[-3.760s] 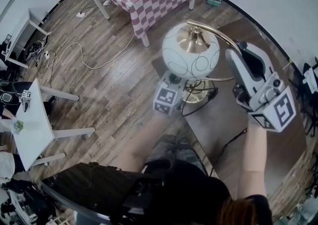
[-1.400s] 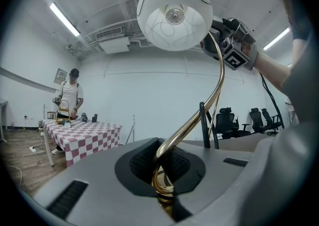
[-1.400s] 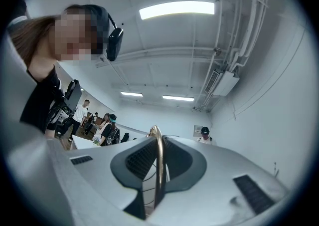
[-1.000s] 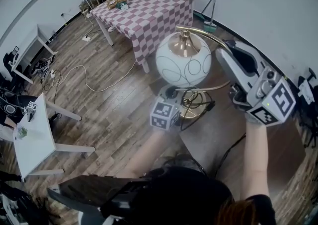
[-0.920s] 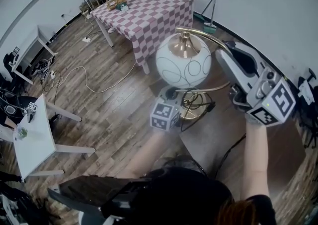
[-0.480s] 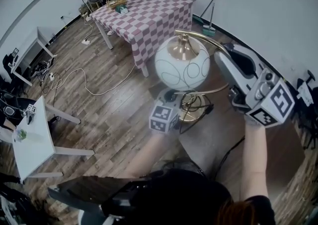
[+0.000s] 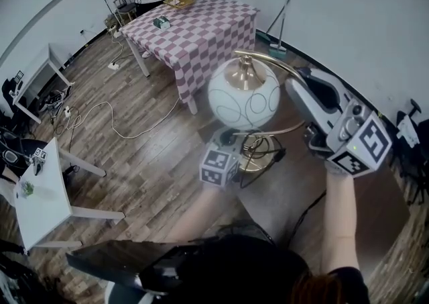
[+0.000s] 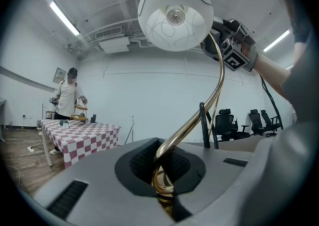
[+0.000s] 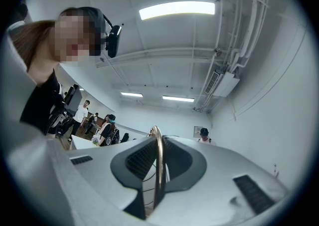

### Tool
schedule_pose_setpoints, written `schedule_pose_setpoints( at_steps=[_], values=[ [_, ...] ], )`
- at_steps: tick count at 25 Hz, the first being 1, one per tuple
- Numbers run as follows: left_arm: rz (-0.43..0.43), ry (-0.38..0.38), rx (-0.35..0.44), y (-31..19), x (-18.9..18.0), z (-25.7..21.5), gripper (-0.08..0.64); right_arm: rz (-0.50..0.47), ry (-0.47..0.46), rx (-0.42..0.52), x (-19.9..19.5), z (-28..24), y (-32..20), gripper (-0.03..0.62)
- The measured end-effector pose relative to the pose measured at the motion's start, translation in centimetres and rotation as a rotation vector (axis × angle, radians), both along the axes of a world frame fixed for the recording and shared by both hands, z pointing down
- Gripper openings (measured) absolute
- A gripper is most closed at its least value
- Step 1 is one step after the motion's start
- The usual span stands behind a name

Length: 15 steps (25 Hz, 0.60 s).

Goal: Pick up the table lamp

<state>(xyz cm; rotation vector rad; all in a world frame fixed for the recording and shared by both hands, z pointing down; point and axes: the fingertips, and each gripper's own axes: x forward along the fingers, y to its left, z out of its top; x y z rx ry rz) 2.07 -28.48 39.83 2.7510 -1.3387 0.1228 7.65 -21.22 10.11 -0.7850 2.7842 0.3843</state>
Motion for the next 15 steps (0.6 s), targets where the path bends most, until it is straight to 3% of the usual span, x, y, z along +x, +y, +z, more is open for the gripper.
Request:
schedule_pose_setpoints(
  at_steps=[15],
  values=[
    [0.015,0.003,0.003,0.02,0.09,-0.73,0.000,0.008,0.006,0.017,-0.24,-0.82,0.43,0.044]
  ],
)
